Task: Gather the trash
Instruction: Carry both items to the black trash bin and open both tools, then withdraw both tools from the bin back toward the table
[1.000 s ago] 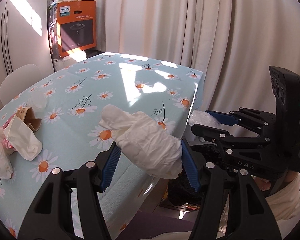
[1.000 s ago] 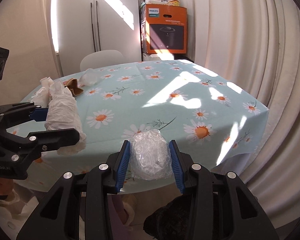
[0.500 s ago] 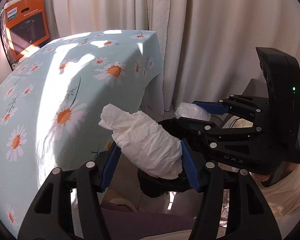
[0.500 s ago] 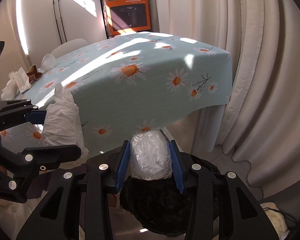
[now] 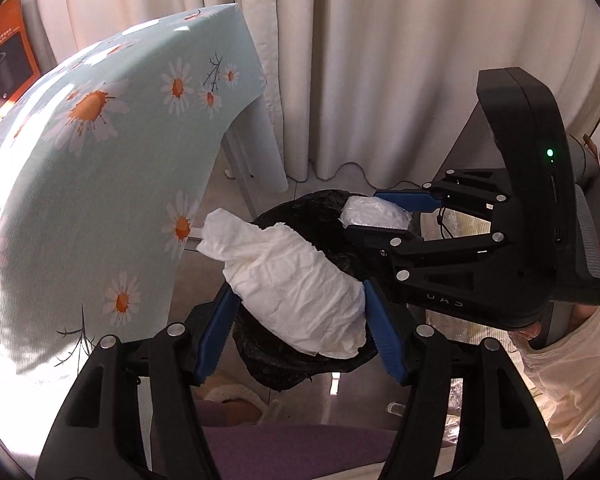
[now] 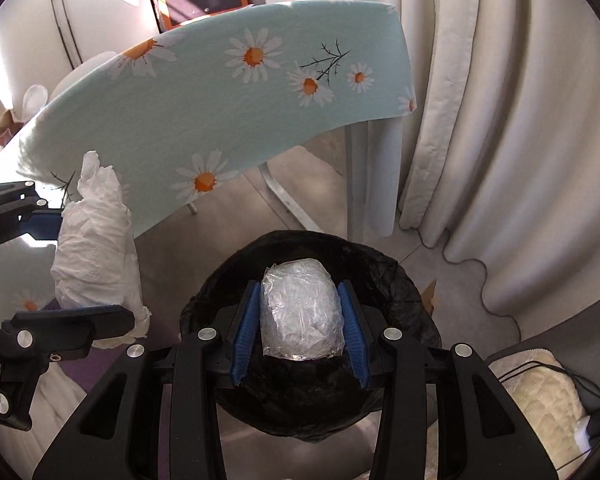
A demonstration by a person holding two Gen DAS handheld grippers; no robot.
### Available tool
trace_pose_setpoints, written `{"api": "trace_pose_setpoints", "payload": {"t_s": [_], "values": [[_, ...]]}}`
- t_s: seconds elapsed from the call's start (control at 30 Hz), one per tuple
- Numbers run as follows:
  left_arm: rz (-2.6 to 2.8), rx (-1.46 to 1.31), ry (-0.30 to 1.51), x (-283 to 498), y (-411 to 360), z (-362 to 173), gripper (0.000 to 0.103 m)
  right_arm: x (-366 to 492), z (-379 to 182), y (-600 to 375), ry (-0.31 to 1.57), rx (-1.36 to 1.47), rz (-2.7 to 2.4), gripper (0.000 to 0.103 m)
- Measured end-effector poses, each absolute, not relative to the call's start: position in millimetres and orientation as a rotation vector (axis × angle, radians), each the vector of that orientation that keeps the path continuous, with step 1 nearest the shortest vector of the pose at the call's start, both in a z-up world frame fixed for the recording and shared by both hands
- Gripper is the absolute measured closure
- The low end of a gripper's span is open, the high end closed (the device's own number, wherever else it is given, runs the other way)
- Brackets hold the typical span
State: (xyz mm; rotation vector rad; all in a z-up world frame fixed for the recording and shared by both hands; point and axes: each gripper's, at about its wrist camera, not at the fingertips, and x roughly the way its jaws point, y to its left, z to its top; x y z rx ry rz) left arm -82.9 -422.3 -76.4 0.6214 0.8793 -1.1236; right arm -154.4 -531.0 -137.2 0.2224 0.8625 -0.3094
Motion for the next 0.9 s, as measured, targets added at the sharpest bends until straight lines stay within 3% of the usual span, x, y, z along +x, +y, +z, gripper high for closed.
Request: {"api": "trace_pose_setpoints", "payload": {"t_s": [0.03,0.07,0.13,0.57,0.9], "values": [[-1.121,0.624,0.87,-84.7,-422.5,-76.8,0.024,-154.1,-139.2,-532.9,0.866,0.226,-0.311,0.04],[-1.093,0.634,0.845,-85.1,-422.5,-77.0,0.021,-154.9,-140.2,-534.9,0.864,0.226,-0.333,0.023],[-1.064,0.643,0.833,-84.2,-422.2,-77.3,0.012,-159.1,-140.4,-540.4,0.838,0.219,-0.402,0.013],[-1.057,0.54,0.818,-74.5,-404.4,-64.7,0.012,-164.3,-125.1,-557.0,0.787,0.225,-0.463,0.014],[-1.073,0.255,0.69,-57.5,-339.1,-5.0,0.01,-149.9,-81.8,-524.4,0.686,0.087,-0.389,0.012]]}}
